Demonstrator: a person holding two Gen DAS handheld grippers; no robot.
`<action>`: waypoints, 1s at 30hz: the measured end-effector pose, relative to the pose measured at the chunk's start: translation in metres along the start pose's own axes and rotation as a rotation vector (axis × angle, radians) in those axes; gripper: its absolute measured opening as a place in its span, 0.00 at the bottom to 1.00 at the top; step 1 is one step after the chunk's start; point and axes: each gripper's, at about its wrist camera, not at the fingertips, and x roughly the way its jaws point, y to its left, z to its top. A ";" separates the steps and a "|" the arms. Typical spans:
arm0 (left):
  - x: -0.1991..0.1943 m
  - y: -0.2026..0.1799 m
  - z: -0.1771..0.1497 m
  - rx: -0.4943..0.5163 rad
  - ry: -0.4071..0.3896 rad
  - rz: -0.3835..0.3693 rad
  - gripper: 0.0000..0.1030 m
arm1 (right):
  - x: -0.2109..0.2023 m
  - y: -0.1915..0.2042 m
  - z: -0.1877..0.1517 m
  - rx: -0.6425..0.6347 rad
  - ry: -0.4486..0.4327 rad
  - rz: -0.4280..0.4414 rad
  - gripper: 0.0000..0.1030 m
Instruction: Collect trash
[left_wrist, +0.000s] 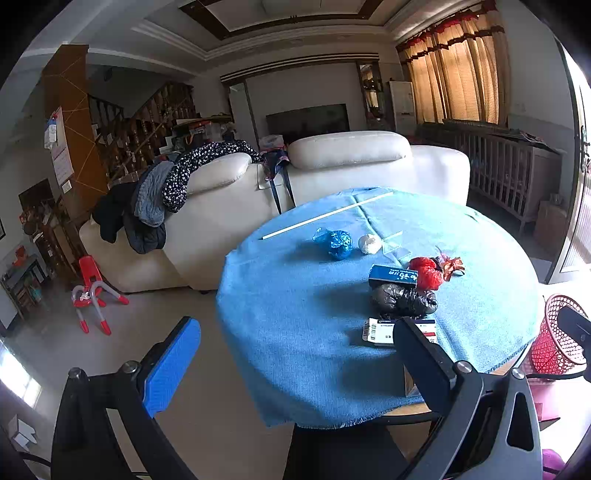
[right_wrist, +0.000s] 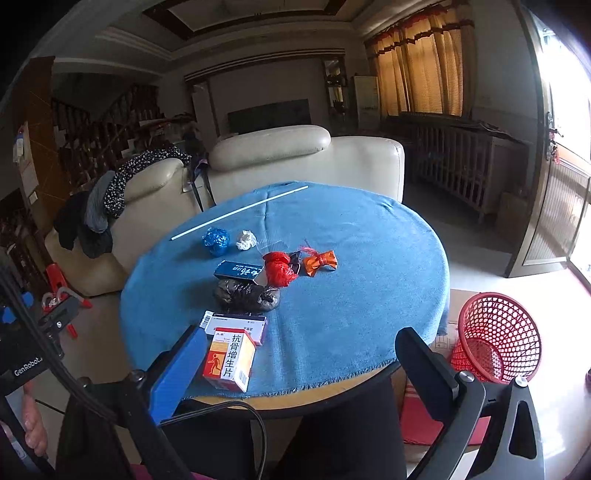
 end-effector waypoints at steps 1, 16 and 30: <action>0.000 0.000 0.000 0.000 0.000 0.000 1.00 | 0.001 0.000 0.000 -0.002 0.000 0.000 1.00; 0.000 0.000 0.000 -0.001 0.001 0.000 1.00 | 0.007 0.004 0.001 -0.021 0.009 -0.004 1.00; 0.008 -0.003 0.000 0.012 0.021 -0.005 1.00 | 0.016 0.004 0.001 -0.022 0.024 -0.008 1.00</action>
